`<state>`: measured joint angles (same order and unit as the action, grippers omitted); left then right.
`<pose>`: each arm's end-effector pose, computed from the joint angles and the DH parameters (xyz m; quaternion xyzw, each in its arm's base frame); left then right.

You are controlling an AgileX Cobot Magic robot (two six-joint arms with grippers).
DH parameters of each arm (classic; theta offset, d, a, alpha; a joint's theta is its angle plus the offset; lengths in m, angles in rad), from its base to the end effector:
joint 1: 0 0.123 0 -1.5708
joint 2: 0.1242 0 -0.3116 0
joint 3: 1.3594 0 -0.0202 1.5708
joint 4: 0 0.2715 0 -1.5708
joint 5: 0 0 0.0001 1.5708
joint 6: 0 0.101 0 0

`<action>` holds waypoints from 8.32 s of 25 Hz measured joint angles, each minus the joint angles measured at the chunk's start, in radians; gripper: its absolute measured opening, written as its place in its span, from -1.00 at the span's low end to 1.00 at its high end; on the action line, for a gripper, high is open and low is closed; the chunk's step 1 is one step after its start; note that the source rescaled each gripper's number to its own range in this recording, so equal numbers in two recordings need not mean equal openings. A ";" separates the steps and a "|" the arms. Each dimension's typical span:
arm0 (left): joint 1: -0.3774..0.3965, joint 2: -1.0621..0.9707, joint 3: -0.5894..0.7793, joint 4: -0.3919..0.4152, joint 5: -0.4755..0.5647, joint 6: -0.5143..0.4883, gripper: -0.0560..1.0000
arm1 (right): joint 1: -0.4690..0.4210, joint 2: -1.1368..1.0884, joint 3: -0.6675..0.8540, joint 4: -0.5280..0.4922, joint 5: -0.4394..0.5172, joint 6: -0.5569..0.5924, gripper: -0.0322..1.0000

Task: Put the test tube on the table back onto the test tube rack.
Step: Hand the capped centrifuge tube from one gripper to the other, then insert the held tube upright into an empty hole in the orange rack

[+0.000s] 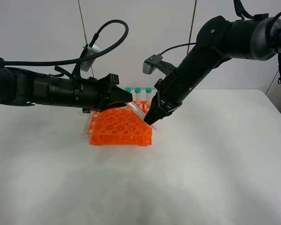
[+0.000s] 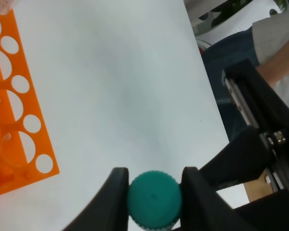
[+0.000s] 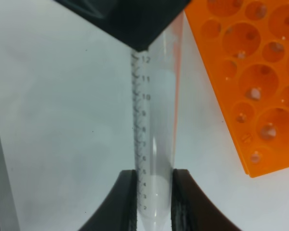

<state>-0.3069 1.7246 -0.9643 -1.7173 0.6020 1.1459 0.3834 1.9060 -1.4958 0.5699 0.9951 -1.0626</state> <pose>0.3457 -0.1690 0.2239 0.0152 0.8511 -0.4320 0.2980 0.3830 0.2038 0.2502 -0.5383 0.7946 0.1985 0.1984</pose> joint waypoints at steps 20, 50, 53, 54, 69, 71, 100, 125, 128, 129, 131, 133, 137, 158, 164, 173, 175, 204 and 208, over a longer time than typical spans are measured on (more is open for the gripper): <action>0.002 0.000 0.000 0.000 0.009 0.000 -0.89 | 0.000 0.000 0.000 0.000 -0.003 0.018 0.40; 0.002 0.000 0.000 0.003 0.009 -0.026 -0.89 | -0.325 -0.158 -0.001 -0.612 0.175 1.017 0.95; 0.002 0.000 0.000 0.003 0.009 -0.026 -0.89 | -0.325 -0.204 0.008 -0.615 0.203 1.014 0.95; 0.002 0.000 0.000 0.003 0.009 -0.026 -0.89 | -0.325 -0.227 0.021 -0.613 0.204 1.014 0.95; 0.002 0.000 0.000 0.004 0.009 -0.026 -0.89 | -0.325 -0.897 0.572 -0.577 0.207 1.047 0.95; 0.002 0.000 0.000 0.004 0.009 -0.026 -0.89 | -0.325 -1.042 0.663 -0.570 0.194 1.054 0.95; 0.002 0.000 0.000 0.015 0.013 -0.025 -0.89 | -0.325 -1.906 0.994 -0.558 0.020 1.081 0.95; 0.002 -0.164 0.000 0.017 -0.297 0.309 -0.89 | -0.325 -1.910 0.994 -0.562 0.021 1.081 0.95; 0.003 -0.193 0.000 0.016 -0.352 0.395 -0.89 | -0.325 -1.910 0.994 -0.562 0.021 1.081 0.95; 0.002 -0.195 0.000 0.016 -0.369 0.415 -0.89 | -0.325 -1.910 0.994 -0.562 0.021 1.081 0.95; -0.001 -0.195 0.000 0.016 -0.396 0.453 -0.89 | -0.325 -1.910 0.994 -0.562 0.021 1.081 0.95; -0.005 -0.195 0.000 0.016 -0.413 0.485 -0.89 | -0.325 -1.910 0.994 -0.562 0.021 1.081 0.95; -0.006 -0.195 0.000 0.016 -0.439 0.516 -0.89 | -0.325 -1.910 0.994 -0.562 0.021 1.081 0.95; -0.038 -0.195 0.000 1.337 -0.647 -0.807 -0.89 | -0.325 -1.910 0.994 -0.558 0.020 1.081 0.95; -0.085 -0.192 0.020 1.601 -0.830 -0.997 -0.89 | -0.325 -1.910 0.994 -0.558 0.020 1.081 0.95; -0.085 -0.120 0.088 1.637 -1.017 -0.991 -0.89 | -0.325 -1.910 0.994 -0.556 0.020 1.081 0.95; -0.085 -0.110 0.089 1.645 -1.011 -0.973 -0.89 | -0.325 -1.910 0.994 -0.555 0.020 1.081 0.95; -0.085 0.127 -0.086 1.655 -0.803 -0.887 -0.89 | -0.325 -1.910 0.994 -0.555 0.021 1.081 0.95; -0.084 0.128 -0.086 1.655 -0.820 -0.887 -0.89 | -0.325 -1.910 0.994 -0.555 0.021 1.081 0.95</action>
<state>-0.3913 1.8525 -1.0507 -0.0618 -0.2178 0.2592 0.0583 -0.0042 -0.5022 0.0151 1.0162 0.0186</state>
